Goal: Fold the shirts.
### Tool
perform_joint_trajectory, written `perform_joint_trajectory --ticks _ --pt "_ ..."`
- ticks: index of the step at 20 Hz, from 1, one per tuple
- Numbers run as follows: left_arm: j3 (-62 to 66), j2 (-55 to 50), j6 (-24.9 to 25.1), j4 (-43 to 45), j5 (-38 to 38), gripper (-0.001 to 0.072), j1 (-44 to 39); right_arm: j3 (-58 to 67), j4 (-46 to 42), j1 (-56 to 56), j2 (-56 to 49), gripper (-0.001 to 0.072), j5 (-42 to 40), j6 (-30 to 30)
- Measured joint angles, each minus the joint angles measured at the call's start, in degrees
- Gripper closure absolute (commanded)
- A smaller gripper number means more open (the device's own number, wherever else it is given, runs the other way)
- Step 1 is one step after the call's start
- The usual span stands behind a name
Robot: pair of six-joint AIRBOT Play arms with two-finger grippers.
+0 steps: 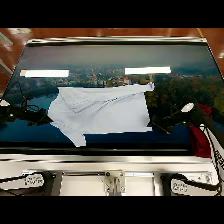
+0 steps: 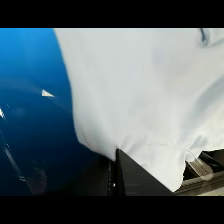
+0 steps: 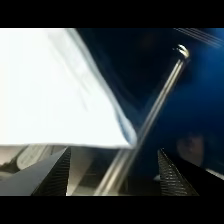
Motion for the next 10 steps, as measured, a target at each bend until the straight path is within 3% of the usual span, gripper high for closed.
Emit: perform_joint_trajectory --ticks 1,2,4,5,10 --pt "0.0 0.13 0.04 -0.02 -0.33 0.0668 0.0 -0.02 1.09 1.25 -0.57 0.0066 -0.85 0.26" --pt "0.0 0.2 0.07 -0.02 -0.44 0.0668 0.0 -0.15 2.47 2.54 -1.16 0.016 -2.56 0.48" --pt "0.0 0.37 0.13 -0.04 -0.7 0.0668 0.0 -0.31 2.84 4.33 -1.99 0.0561 -6.6 0.76" --pt "0.0 0.42 0.15 -0.04 -0.7 0.0668 0.0 -0.44 3.1 4.9 -2.34 0.0653 -8.39 0.83" --pt "1.22 3.26 0.98 -0.04 -0.81 0.0672 0.0 -0.35 4.11 5.9 0.61 0.0653 -12.07 -0.52"
